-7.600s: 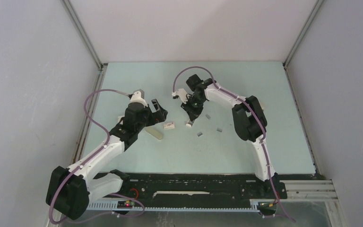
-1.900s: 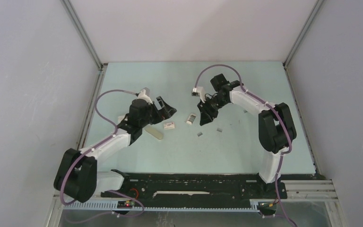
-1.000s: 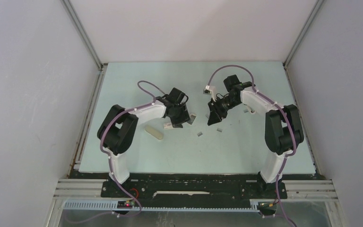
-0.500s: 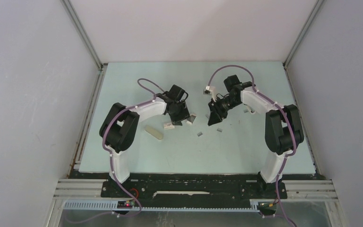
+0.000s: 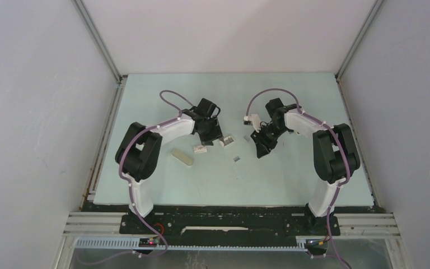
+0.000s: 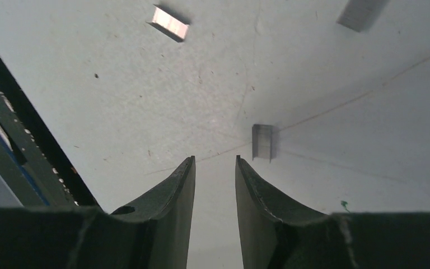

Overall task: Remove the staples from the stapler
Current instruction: Adjust the staple box at the center of the board, then pick up the staple from the staple box.

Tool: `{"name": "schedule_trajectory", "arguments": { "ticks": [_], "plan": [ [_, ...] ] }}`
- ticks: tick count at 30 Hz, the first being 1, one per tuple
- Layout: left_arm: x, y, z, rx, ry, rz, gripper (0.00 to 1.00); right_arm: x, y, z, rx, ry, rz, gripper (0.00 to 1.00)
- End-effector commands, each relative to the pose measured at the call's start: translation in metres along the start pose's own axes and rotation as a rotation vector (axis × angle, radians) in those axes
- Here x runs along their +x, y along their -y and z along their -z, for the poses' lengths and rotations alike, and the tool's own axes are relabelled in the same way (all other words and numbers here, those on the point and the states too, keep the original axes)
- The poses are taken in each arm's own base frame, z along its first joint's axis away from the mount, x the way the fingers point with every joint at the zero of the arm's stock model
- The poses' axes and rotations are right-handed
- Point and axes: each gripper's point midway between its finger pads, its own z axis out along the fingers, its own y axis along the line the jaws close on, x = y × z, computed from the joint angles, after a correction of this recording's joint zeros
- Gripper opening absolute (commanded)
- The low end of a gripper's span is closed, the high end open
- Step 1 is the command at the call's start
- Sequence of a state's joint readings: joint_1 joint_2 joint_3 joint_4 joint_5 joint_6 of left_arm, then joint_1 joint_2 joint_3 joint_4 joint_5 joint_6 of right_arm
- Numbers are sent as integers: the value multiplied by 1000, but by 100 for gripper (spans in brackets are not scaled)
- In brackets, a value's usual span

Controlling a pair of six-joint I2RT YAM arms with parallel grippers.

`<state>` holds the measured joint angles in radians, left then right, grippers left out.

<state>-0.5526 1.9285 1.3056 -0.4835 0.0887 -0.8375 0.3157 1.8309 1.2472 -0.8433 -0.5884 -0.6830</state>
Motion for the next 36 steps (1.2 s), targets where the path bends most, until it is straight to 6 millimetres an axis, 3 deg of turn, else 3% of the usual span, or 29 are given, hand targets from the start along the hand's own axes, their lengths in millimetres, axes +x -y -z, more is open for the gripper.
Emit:
{"name": "schedule_trajectory", "arguments": {
  "ticks": [1,10,12,16,19,21,24,28,32,36],
  "plan": [
    [-41,22,53,90,204,-93,56,-2,17,9,100,-11,22,41],
    [-60,-4,96,31,377,-157,57,-10,14,11,65,51,-31,41],
    [-65,-7,115,39,447,-173,58,-11,14,13,60,66,-44,41],
    [-78,-15,161,58,632,-187,71,-13,15,14,57,84,-63,40],
    [-86,-21,197,83,775,-175,95,-15,16,14,59,95,-69,39],
    [-89,-26,209,116,828,-141,100,-17,16,14,56,102,-73,39],
    [-90,-36,206,216,818,-54,100,-23,14,15,49,127,-74,38],
    [-77,-28,199,364,779,-31,100,-42,1,18,6,200,-66,36],
    [-65,-26,188,412,734,-30,100,-85,-26,16,-67,290,-47,35],
    [-55,-25,180,440,694,-37,100,-128,-34,6,-66,316,-75,33]
  ]
}}
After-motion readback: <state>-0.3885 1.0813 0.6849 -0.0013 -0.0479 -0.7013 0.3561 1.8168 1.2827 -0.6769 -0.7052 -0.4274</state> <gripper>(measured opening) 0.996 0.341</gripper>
